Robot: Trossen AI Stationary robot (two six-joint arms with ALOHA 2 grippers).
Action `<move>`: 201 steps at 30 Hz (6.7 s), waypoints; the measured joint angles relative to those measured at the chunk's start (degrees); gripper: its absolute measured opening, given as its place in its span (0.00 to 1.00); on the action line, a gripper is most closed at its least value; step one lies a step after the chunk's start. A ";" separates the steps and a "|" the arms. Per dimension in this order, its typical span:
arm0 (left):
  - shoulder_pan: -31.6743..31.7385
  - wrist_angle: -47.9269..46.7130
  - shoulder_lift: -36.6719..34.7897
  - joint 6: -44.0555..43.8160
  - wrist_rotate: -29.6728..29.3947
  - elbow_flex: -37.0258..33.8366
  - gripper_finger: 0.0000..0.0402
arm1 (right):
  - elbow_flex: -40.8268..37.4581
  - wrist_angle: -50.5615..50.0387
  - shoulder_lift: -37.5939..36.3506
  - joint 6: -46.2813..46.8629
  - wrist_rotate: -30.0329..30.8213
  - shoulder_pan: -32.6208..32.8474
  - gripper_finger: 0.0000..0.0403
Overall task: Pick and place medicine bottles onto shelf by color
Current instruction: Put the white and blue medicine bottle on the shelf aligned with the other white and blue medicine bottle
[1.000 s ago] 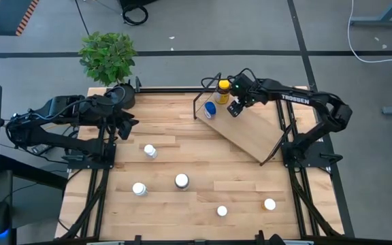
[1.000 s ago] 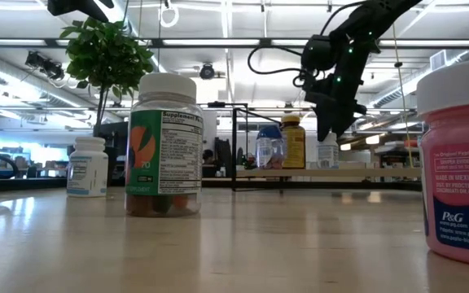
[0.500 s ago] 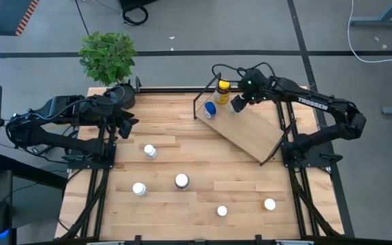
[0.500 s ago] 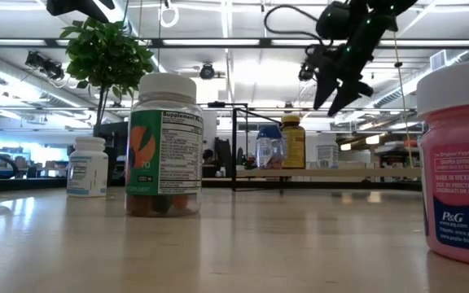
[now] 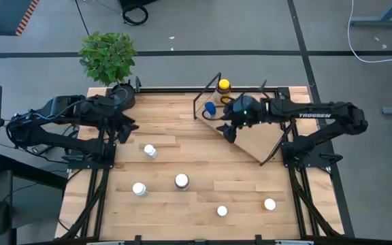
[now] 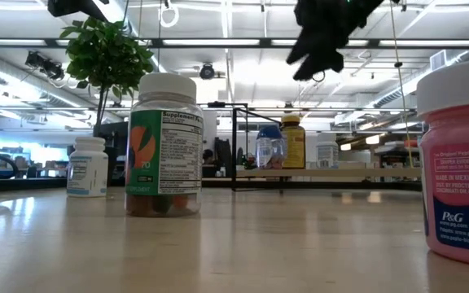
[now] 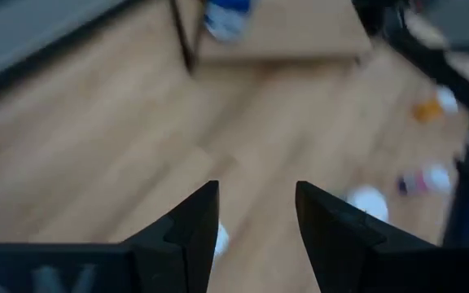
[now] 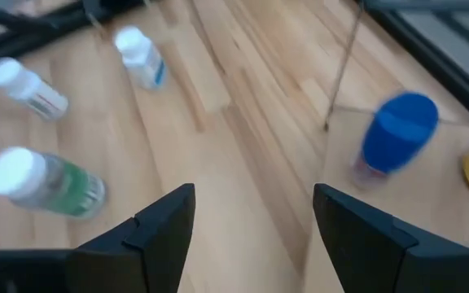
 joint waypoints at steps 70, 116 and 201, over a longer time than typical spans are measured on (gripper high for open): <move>-5.83 25.47 21.04 12.10 1.41 -32.50 0.70 | 0.04 1.52 -0.04 7.79 6.76 8.98 0.64; 3.51 40.40 21.00 1.96 5.20 -9.33 0.47 | 0.04 21.16 3.59 -5.65 1.48 10.26 0.64; 2.65 55.71 25.55 -2.78 9.56 -9.39 0.51 | 0.03 28.48 9.29 -11.77 5.43 8.06 0.50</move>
